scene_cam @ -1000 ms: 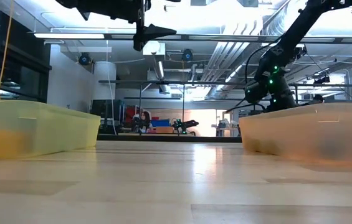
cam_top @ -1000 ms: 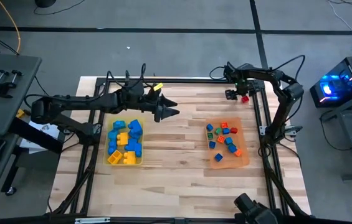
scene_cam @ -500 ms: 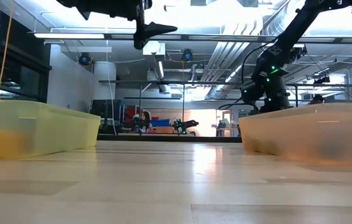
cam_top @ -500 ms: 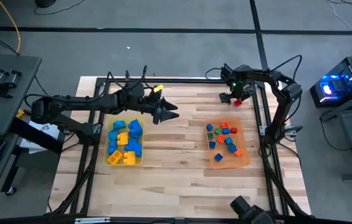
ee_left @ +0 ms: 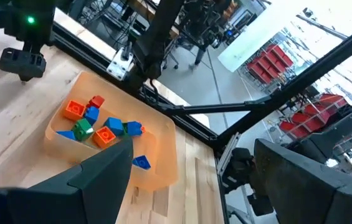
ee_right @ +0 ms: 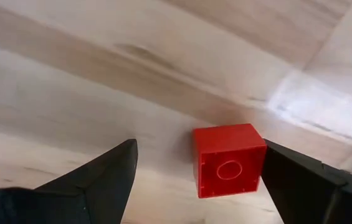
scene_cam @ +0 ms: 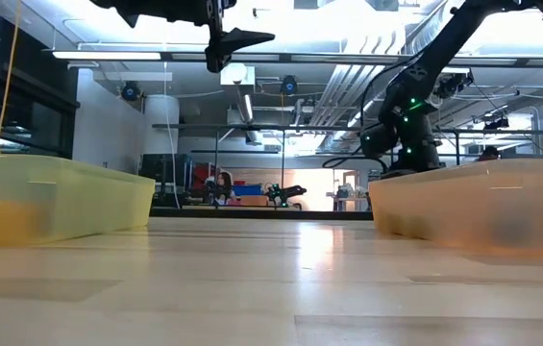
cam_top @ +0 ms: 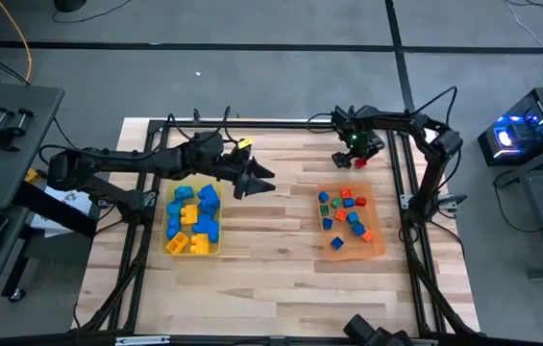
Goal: Sort blocks by size
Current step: Put the small red game piece into the orange bin
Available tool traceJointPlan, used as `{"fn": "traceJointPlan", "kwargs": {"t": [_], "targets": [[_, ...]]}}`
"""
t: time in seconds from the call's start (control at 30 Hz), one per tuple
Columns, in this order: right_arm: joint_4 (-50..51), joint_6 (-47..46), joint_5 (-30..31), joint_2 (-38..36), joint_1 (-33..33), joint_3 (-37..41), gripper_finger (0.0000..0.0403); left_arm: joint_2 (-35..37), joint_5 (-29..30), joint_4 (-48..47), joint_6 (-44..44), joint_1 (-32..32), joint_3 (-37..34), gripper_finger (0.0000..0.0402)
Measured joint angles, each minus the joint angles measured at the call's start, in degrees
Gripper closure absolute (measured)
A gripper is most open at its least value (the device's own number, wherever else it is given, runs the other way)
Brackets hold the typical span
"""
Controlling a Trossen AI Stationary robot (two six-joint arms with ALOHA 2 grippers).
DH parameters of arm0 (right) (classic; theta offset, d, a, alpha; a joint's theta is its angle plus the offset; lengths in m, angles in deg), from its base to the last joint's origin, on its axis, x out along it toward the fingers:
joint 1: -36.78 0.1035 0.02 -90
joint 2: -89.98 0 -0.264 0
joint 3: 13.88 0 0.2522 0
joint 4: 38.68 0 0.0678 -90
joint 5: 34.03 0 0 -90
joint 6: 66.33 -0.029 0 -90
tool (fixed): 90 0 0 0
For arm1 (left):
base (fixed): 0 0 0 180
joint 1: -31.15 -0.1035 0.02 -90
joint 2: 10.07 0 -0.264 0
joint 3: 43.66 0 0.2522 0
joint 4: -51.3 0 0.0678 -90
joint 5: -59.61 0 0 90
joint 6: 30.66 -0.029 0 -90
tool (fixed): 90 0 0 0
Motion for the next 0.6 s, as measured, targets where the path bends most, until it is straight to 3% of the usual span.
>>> {"fn": "traceJointPlan", "kwargs": {"t": [0.2, 0.4, 0.6], "targets": [[1.36, 0.06, -2.14, 0.0, 2.45, 0.0, 0.0082, 0.0, 0.0, -2.63, -0.86, 0.22, 0.0, 0.0083], [1.17, -0.64, 0.7, 0.0, 4.06, 0.0, 0.0086, -0.02, 0.02, -3.27, -1.52, 0.2, 0.0, 0.0083], [1.66, -1.9, 3.21, 0.0, 3.72, 0.0, 0.0156, -0.02, 0.02, -3.36, -1.53, 0.2, 0.0, 0.0083]]}}
